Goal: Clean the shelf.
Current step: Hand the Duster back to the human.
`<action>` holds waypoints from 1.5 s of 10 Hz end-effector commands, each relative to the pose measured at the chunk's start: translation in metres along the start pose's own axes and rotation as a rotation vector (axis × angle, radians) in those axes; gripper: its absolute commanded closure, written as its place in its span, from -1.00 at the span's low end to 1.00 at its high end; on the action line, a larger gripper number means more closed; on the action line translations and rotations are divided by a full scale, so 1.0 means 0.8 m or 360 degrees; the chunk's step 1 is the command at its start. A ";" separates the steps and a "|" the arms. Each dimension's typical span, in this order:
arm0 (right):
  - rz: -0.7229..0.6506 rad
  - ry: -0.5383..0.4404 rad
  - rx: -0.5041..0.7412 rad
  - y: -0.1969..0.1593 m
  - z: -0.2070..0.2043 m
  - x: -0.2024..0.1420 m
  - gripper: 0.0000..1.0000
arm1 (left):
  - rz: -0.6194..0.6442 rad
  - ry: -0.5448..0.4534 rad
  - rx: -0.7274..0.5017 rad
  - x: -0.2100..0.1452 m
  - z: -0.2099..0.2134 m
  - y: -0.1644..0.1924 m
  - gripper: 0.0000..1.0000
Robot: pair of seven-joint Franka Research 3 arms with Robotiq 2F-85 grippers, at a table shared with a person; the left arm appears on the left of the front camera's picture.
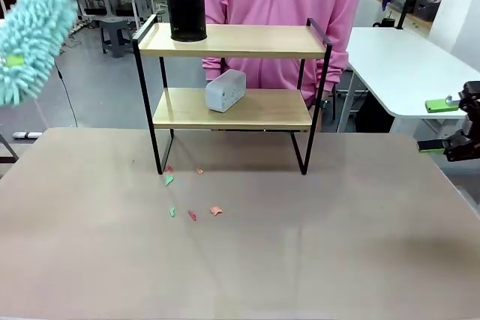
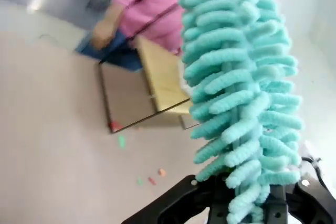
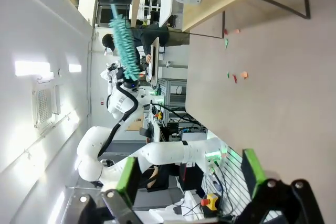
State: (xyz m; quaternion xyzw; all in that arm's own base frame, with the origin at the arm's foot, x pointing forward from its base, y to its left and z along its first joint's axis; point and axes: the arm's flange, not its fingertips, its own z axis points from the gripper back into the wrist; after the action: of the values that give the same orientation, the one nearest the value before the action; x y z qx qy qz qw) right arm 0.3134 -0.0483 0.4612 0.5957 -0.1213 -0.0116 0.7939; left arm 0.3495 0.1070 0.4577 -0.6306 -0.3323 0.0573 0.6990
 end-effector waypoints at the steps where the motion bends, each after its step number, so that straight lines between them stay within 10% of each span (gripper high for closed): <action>1: 0.0032 0.0021 -0.0014 0.001 0.003 0.000 -1.00 | 0.0290 0.0105 0.0159 -0.023 -0.002 0.010 1.00; 14: 0.0032 0.0021 -0.0014 0.001 0.003 0.000 -1.00 | 0.0466 0.0196 0.0259 -0.023 -0.013 0.062 1.00; 15: 0.0032 0.0021 -0.0014 0.001 0.003 0.000 -1.00 | 0.0482 0.0197 0.0272 -0.023 -0.015 0.067 0.66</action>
State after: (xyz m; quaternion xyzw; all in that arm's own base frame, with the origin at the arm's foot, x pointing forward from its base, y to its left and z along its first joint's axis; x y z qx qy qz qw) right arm 0.3134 -0.0483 0.4612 0.5957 -0.1213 -0.0116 0.7939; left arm 0.3603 0.0977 0.4007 -0.6142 -0.1833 0.1510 0.7526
